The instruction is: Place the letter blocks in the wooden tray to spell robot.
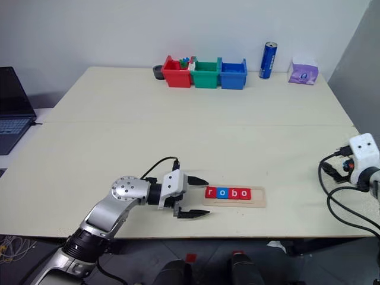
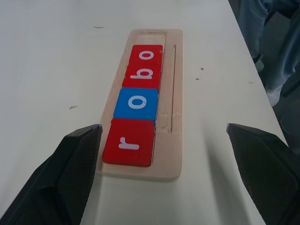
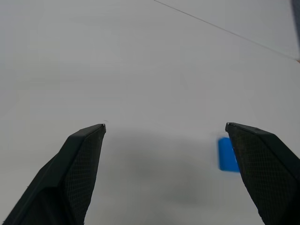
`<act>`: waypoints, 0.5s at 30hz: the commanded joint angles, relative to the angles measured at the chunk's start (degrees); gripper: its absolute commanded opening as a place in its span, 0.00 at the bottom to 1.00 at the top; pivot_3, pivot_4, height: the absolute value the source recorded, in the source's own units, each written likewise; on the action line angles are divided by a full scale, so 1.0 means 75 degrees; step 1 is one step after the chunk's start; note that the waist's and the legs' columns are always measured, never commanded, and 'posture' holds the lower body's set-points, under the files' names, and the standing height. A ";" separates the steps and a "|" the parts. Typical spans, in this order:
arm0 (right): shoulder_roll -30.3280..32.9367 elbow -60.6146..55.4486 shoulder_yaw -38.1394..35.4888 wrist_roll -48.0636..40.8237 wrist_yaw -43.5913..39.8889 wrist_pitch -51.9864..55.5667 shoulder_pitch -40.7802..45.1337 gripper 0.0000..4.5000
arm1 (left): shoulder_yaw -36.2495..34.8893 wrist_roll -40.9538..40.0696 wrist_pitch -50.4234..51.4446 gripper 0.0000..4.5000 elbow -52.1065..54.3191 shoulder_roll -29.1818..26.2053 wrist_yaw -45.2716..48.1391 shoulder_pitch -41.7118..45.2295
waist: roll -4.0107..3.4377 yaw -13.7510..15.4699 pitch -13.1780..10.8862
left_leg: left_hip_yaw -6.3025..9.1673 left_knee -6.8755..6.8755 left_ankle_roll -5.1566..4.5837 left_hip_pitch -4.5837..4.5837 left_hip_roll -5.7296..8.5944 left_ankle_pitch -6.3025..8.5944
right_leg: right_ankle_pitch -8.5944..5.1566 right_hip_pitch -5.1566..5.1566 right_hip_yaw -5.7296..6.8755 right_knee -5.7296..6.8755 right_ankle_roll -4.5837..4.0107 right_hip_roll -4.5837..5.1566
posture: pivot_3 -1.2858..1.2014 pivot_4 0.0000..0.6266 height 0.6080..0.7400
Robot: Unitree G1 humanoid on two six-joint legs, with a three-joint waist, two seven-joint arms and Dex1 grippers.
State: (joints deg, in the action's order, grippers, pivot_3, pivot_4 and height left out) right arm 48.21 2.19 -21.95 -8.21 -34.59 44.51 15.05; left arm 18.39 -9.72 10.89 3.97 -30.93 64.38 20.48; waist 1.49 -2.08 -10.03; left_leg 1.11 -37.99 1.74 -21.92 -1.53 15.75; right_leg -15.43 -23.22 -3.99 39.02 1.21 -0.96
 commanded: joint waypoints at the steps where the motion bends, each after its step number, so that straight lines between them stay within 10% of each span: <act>1: 0.0248 0.0881 -0.0163 0.0026 0.0272 -0.0278 0.0622 0.98 | 0.0021 -0.0024 -0.0061 1.00 0.0127 0.0078 0.0008 0.0124 | -0.0001 -0.0024 0.0001 | -0.0006 0.0000 0.0000 0.0003 0.0000 0.0000 | 0.0000 0.0000 -0.0001 0.0000 0.0000 -0.0002 | 0.52 0.24 1.00; 15: 0.0439 0.6822 0.1385 0.0958 0.0833 -0.1923 0.4111 0.98 | 0.0092 0.0042 -0.0087 1.00 0.0100 0.0120 0.0026 0.0185 | -0.0008 -0.0042 0.0001 | -0.0027 0.0004 -0.0001 0.0002 0.0002 0.0000 | 0.0011 -0.0003 -0.0014 -0.0005 -0.0018 -0.0001 | 0.52 0.24 1.00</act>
State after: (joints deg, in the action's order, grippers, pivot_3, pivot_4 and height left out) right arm 49.78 50.39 -11.60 -2.52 -29.95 32.50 43.88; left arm 19.34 -9.06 10.78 3.69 -30.03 64.45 21.18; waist 1.43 -2.40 -10.02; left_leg 0.91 -37.96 1.74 -21.92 -1.52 15.75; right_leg -15.35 -23.25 -4.09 38.98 1.07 -0.96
